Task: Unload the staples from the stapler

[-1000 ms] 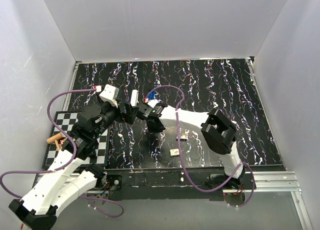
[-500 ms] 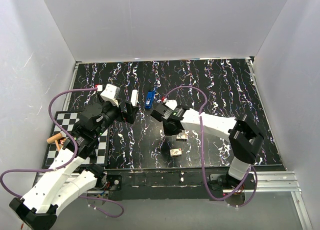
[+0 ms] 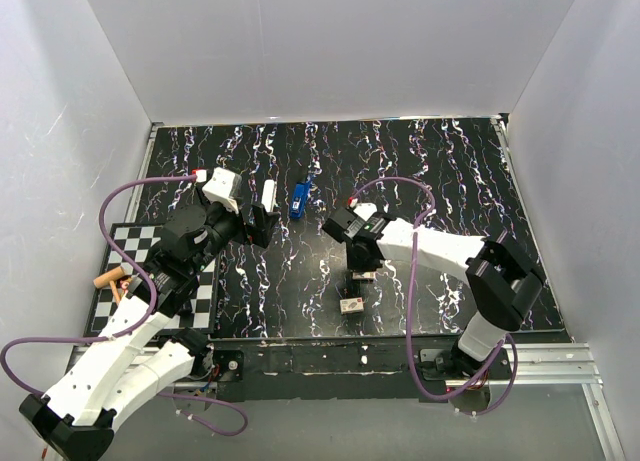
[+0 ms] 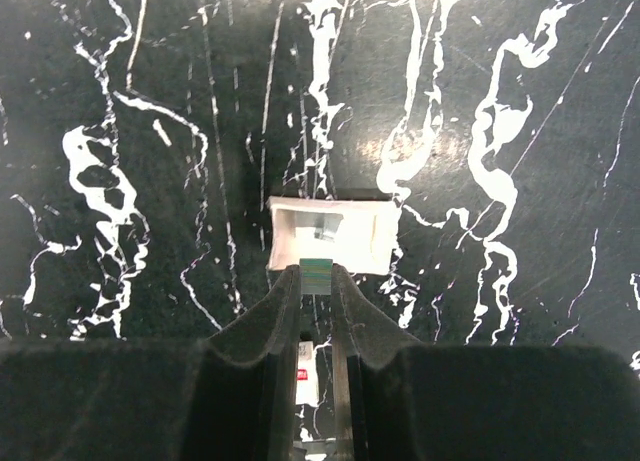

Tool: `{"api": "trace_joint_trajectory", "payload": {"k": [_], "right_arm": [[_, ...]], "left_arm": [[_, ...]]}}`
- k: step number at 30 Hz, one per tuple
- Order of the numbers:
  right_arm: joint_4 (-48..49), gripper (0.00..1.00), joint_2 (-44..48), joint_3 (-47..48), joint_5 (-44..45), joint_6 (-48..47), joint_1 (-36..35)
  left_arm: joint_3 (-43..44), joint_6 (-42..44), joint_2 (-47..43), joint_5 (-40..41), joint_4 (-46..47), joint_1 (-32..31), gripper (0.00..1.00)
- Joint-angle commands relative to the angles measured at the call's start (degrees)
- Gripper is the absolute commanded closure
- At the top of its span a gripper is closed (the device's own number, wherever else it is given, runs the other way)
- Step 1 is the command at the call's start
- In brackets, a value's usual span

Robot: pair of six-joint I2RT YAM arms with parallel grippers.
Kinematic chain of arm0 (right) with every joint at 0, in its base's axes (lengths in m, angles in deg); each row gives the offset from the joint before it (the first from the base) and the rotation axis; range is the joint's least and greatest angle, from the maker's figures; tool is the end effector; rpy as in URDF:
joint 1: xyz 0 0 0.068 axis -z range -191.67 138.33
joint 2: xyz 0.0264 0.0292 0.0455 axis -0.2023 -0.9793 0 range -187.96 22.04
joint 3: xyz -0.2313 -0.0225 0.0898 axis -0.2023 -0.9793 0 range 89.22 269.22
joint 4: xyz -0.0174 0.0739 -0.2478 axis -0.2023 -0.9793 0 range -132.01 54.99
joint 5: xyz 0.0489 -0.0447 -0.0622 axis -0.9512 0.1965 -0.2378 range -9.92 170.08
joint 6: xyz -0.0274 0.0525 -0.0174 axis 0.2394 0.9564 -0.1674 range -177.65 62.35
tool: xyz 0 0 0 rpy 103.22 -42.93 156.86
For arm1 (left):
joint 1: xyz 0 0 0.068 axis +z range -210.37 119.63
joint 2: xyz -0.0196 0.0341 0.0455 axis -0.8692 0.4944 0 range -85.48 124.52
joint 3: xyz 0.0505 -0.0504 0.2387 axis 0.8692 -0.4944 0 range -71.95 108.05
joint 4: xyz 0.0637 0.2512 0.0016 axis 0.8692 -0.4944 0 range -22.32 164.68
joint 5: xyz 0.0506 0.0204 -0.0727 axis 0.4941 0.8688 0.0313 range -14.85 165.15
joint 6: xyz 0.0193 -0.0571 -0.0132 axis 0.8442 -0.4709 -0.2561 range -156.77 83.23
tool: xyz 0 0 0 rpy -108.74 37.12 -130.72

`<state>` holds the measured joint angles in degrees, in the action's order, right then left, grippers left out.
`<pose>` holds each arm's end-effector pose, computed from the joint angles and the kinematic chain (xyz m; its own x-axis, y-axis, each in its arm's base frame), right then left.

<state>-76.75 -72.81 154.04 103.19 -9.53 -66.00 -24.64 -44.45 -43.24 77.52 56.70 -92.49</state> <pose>0.1994 0.2467 0.1718 -0.8727 -0.0414 -0.4865 -0.0385 0.9991 -0.0159 0.1674 -0.1028 0.3287 -0.2539 0.0018 -0.9672 0.4674 0.8757 -0.1211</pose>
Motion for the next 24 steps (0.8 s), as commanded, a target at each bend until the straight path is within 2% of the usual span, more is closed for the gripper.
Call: {"api": "trace_joint_trajectory", "payload": {"k": [1,24], "right_arm": [[1.7,0.83,2.1,-1.4,0.7,0.7,1.5],[3.9,0.83,0.7,-4.0,-0.1,0.5,4.4]], "left_arm": [[0.0,0.3,-0.2,0.1,-0.1,0.0,0.02],[0.0,0.4,0.0,-0.2,-0.2,-0.1,0.02]]}}
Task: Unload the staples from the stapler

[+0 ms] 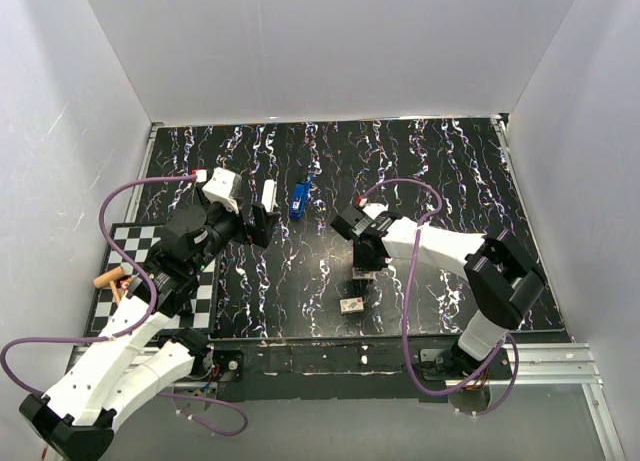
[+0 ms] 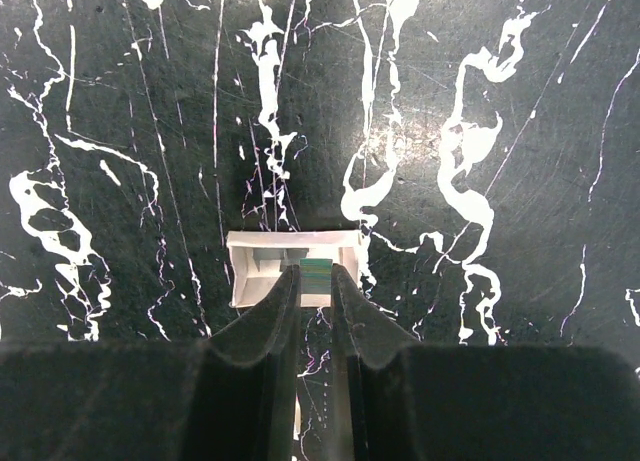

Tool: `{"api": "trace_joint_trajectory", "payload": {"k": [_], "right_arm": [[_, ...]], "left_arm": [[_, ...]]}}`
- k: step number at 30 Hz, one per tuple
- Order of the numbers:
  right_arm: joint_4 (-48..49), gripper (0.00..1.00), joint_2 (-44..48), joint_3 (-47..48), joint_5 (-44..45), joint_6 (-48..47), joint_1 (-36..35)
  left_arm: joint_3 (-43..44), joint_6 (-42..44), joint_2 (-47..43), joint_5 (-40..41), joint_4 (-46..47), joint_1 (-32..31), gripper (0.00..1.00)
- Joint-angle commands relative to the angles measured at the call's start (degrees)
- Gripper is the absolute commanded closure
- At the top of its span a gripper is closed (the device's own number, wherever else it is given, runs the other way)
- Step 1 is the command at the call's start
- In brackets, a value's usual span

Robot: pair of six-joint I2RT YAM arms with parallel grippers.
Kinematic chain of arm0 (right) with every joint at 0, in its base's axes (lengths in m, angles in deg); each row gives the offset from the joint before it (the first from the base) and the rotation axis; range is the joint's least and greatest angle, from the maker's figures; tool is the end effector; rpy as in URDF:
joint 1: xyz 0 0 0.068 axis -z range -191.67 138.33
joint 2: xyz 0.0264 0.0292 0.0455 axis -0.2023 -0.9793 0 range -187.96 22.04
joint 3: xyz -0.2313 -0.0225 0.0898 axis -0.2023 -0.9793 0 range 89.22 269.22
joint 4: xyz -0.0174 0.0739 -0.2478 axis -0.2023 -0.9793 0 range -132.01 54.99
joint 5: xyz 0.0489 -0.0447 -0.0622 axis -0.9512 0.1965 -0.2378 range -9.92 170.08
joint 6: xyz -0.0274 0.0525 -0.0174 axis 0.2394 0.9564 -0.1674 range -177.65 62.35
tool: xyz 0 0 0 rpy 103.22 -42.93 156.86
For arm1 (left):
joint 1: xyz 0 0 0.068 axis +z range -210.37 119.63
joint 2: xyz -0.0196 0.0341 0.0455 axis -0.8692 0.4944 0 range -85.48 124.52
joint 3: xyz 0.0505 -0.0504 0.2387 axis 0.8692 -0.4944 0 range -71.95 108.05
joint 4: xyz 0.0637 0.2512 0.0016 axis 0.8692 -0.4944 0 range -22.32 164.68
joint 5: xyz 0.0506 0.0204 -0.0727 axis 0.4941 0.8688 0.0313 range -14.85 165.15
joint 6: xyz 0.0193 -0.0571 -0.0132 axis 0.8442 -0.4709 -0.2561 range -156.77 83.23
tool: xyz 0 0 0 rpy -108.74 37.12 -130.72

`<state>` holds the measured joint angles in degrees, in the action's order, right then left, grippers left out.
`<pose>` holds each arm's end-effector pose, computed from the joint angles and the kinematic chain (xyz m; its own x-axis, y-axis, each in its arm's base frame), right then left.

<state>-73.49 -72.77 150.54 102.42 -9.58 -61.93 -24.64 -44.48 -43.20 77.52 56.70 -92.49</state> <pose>0.2127 0.2283 0.1571 -0.8793 0.0188 -0.4758 0.0274 0.9996 -0.0112 0.1675 -0.1029 0.3286 -0.2547 0.0017 -0.9670 0.4672 0.8758 -0.1215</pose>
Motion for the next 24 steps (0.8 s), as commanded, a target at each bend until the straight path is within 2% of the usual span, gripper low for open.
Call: {"api": "trace_joint_trajectory", "payload": {"k": [1,16,24], "right_arm": [[0.6,0.83,0.6,-0.5,0.6,0.6,0.3],[1.3,0.77,-0.6,-0.9,0.6,0.8,0.6],[1.7,0.66,-0.7,-0.9,0.2,1.1,0.7]], "left_arm": [[0.0,0.4,0.1,-0.2,-0.1,0.0,0.02],[-0.1,0.4,0.4,-0.2,-0.1,0.0,0.02],[0.0,0.6,0.7,-0.2,-0.1,0.0,0.02]]}}
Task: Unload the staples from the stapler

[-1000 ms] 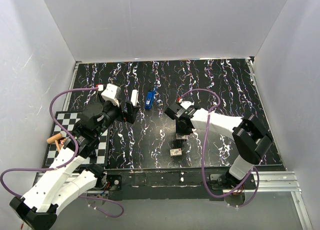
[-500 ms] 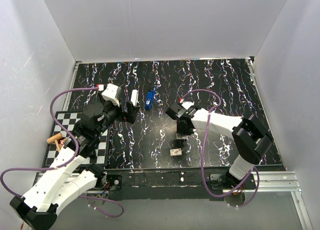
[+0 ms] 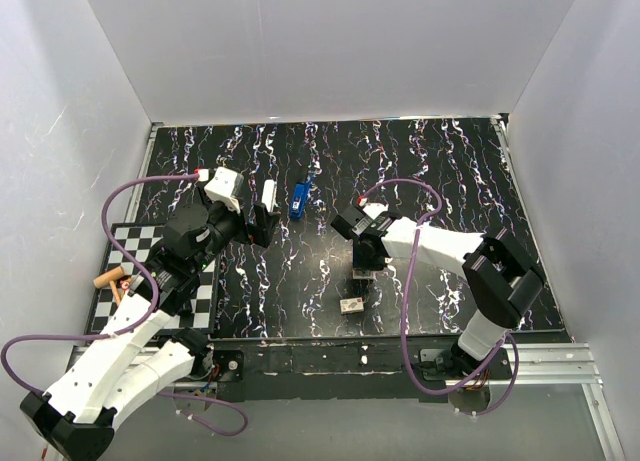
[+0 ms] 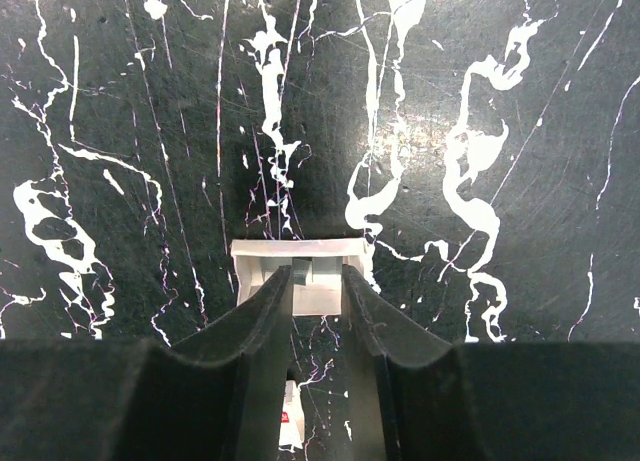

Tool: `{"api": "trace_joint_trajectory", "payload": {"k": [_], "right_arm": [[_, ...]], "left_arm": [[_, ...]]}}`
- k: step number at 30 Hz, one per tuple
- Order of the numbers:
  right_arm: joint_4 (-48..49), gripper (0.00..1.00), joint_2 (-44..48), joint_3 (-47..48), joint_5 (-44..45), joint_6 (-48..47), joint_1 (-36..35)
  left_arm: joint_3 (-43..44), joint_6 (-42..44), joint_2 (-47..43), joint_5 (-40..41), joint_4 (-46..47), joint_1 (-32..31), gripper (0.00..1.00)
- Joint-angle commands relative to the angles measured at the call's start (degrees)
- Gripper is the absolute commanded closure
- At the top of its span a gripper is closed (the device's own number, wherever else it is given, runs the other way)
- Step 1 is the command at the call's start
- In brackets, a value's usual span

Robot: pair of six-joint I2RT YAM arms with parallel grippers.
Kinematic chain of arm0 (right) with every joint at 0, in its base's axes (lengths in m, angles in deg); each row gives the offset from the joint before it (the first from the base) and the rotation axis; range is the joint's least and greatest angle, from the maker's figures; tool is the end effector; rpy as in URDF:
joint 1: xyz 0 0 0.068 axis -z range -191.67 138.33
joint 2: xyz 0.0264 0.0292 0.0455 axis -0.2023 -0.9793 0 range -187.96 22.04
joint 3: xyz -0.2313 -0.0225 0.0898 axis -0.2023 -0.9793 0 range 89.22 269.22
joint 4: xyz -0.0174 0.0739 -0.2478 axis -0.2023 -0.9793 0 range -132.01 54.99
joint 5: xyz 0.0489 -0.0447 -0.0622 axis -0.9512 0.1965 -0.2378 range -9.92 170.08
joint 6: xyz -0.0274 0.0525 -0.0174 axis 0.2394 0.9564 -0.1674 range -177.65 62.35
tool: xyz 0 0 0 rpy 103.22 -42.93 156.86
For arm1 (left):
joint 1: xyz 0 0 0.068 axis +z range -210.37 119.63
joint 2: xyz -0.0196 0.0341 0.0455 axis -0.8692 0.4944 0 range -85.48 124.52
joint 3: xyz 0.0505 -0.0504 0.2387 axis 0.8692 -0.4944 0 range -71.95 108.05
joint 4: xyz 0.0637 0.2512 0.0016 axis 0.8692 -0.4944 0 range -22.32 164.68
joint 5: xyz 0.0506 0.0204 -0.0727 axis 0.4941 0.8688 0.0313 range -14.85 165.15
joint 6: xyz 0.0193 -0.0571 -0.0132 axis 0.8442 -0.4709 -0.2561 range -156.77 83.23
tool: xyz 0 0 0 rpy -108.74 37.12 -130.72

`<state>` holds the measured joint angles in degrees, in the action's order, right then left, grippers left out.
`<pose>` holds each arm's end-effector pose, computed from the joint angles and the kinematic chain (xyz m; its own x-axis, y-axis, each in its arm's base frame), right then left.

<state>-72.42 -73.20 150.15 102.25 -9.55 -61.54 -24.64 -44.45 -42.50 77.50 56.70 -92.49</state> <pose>0.2149 0.2278 0.1537 -0.8789 0.0269 -0.4763 0.0338 0.9994 -0.0058 0.1697 -0.1043 0.3264 -0.2645 0.0084 -0.9643 0.4663 0.8764 -0.1202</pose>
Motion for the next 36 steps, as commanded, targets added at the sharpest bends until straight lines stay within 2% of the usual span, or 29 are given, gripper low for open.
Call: {"api": "trace_joint_trajectory", "payload": {"k": [1,15,22,27,36], "right_arm": [[0.6,0.66,-0.2,-0.5,0.4,1.0,0.3],[-2.3,0.65,5.1,0.1,2.7,-0.3,0.3],[-1.6,0.64,8.8,-3.0,1.3,-0.7,1.0],[-1.6,0.64,11.0,-5.9,1.4,-0.6,1.3],[-0.8,0.64,13.3,-7.9,0.4,-2.7,1.8]], "left_arm": [[0.0,0.5,0.0,-0.2,-0.1,0.0,0.02],[0.1,0.7,0.7,-1.1,-0.1,0.0,0.02],[0.0,0.8,1.4,-2.3,-0.2,0.0,0.02],[0.8,1.9,4.4,-9.1,-1.4,0.0,0.02],[1.8,-2.3,8.1,-12.3,-2.8,-0.8,0.03]]}}
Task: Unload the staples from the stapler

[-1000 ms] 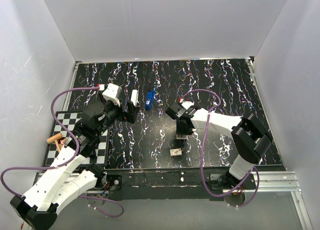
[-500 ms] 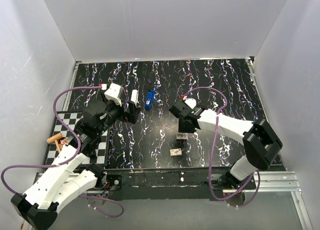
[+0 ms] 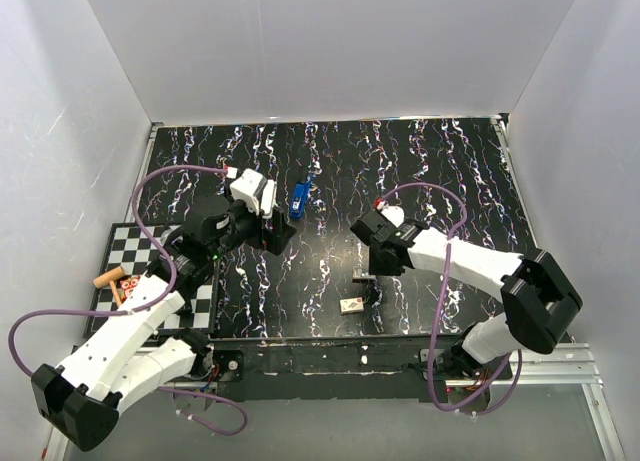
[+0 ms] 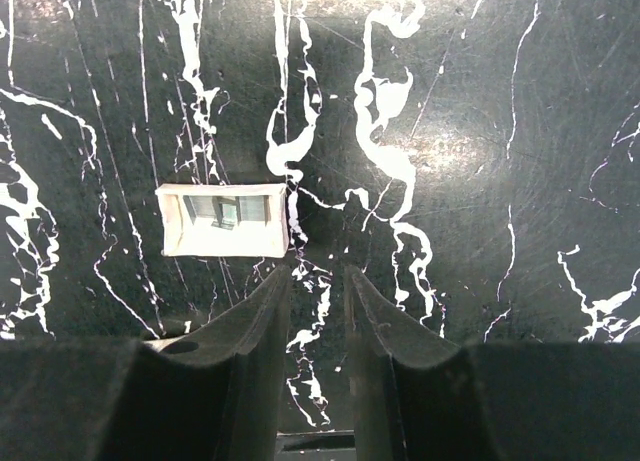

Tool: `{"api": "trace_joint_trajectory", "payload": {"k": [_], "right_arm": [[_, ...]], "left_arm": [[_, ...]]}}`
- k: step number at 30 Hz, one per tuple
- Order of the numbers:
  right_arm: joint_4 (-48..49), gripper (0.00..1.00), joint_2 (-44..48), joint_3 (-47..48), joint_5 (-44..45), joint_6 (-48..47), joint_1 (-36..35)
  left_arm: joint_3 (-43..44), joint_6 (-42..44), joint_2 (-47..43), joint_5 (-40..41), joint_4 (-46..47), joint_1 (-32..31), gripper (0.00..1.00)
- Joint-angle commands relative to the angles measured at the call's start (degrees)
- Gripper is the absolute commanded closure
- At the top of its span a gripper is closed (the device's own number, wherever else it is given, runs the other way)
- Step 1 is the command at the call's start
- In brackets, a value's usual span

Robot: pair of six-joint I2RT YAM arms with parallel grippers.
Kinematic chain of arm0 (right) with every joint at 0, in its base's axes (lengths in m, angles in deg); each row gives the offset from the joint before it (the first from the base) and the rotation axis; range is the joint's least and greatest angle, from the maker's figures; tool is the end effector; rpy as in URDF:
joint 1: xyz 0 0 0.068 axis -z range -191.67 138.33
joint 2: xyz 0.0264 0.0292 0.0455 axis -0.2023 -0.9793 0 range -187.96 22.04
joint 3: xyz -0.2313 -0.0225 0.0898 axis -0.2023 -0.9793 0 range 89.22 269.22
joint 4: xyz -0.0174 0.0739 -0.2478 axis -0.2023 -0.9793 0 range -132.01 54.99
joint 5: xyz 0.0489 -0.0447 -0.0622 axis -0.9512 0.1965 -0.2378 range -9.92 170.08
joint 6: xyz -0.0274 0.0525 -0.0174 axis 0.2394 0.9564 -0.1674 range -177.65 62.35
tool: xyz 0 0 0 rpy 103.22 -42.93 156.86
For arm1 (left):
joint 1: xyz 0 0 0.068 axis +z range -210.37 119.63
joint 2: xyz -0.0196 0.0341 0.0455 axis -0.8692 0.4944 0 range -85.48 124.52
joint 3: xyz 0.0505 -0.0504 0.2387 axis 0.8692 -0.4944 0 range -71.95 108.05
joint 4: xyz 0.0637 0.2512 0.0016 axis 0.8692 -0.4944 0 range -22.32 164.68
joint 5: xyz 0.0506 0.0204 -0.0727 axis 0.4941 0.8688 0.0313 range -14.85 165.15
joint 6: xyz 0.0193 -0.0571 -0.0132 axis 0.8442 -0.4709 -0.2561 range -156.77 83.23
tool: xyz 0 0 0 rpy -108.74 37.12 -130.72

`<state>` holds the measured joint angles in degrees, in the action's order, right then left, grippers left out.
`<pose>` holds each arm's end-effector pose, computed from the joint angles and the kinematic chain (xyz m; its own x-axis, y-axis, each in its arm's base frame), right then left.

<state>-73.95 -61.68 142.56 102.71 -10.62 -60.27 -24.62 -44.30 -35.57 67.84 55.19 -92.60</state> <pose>0.1950 0.1942 0.1712 -0.8625 0.0430 -0.5042 0.0422 0.9990 0.0131 0.1848 -0.1235 0.3005 -0.3974 0.0970 -0.9125 0.5817 0.7957 -0.1688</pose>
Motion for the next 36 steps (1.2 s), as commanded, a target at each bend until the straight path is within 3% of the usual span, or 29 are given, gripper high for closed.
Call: {"api": "trace_joint_trajectory", "payload": {"k": [1,9,17,20,30,36], "right_arm": [[0.9,0.65,1.9,-0.5,-1.2,-2.4,0.5],[2.4,0.69,6.2,-6.8,-8.3,-3.9,-0.4],[0.2,0.7,11.8,-10.4,-9.7,-3.6,-7.6],[0.4,0.72,10.7,-10.6,-11.1,-3.3,-9.7],[1.5,0.85,5.6,-9.3,-12.7,-3.4,-11.8],[2.3,0.87,4.3,-9.0,-15.4,-4.5,-12.3]], "left_arm": [[1.8,-3.3,1.7,-2.8,-1.4,-1.1,0.04],[-2.0,-11.1,1.7,0.2,-1.3,-5.5,0.11],[-5.0,-16.2,5.6,1.9,-0.3,-9.0,0.21],[-5.3,-17.3,7.7,1.7,-0.2,-9.5,0.35],[-8.5,-20.9,12.3,1.0,0.9,-13.0,0.97],[-9.6,-21.6,13.2,0.1,2.6,-14.1,1.0]]}}
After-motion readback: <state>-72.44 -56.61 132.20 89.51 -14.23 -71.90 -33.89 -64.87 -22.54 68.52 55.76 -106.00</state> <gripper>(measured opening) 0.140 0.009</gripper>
